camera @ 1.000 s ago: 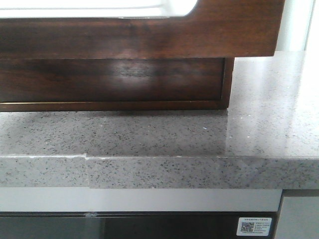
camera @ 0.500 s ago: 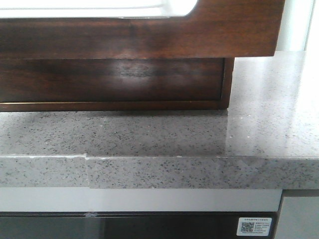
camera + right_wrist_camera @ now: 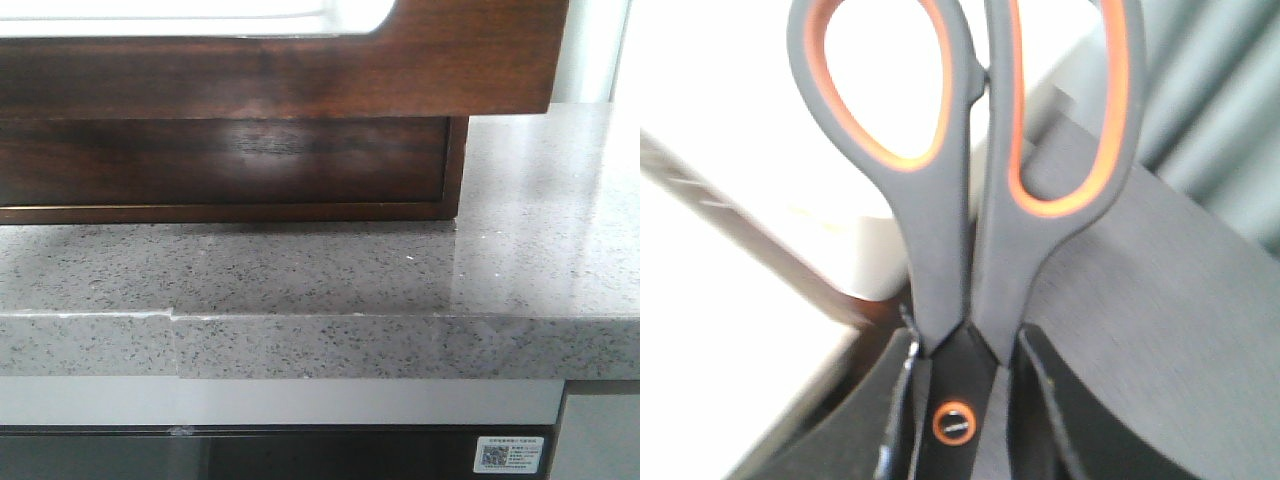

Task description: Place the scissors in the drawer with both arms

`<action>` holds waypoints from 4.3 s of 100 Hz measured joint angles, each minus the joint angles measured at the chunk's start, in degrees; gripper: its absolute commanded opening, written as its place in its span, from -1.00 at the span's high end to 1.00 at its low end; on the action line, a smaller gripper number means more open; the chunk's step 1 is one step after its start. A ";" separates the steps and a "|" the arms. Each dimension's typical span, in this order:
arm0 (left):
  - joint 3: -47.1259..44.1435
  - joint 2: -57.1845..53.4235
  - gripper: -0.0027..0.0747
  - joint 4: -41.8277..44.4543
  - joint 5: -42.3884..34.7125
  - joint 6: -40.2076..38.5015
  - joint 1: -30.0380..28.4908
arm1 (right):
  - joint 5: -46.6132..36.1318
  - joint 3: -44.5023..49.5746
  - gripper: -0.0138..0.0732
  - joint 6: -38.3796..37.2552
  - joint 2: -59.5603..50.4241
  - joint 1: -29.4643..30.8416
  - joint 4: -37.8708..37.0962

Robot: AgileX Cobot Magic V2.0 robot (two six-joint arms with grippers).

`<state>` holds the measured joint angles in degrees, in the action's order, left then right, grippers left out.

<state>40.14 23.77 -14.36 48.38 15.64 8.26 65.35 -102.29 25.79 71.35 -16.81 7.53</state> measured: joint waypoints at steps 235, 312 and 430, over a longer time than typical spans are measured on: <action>0.00 0.00 -0.39 0.00 0.00 0.00 0.00 | -7.94 41.32 0.10 -15.60 -23.76 12.21 -4.45; 0.00 0.00 0.54 0.00 1.12 0.00 0.00 | -14.68 61.14 0.84 -15.94 -37.59 15.31 1.77; -23.35 -22.02 0.98 2.10 -15.74 -1.13 -4.27 | -14.68 61.14 0.84 -16.07 -37.59 15.31 1.89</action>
<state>16.80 1.75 -12.26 32.65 14.52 3.99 50.66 -41.15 9.72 33.75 -1.50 9.42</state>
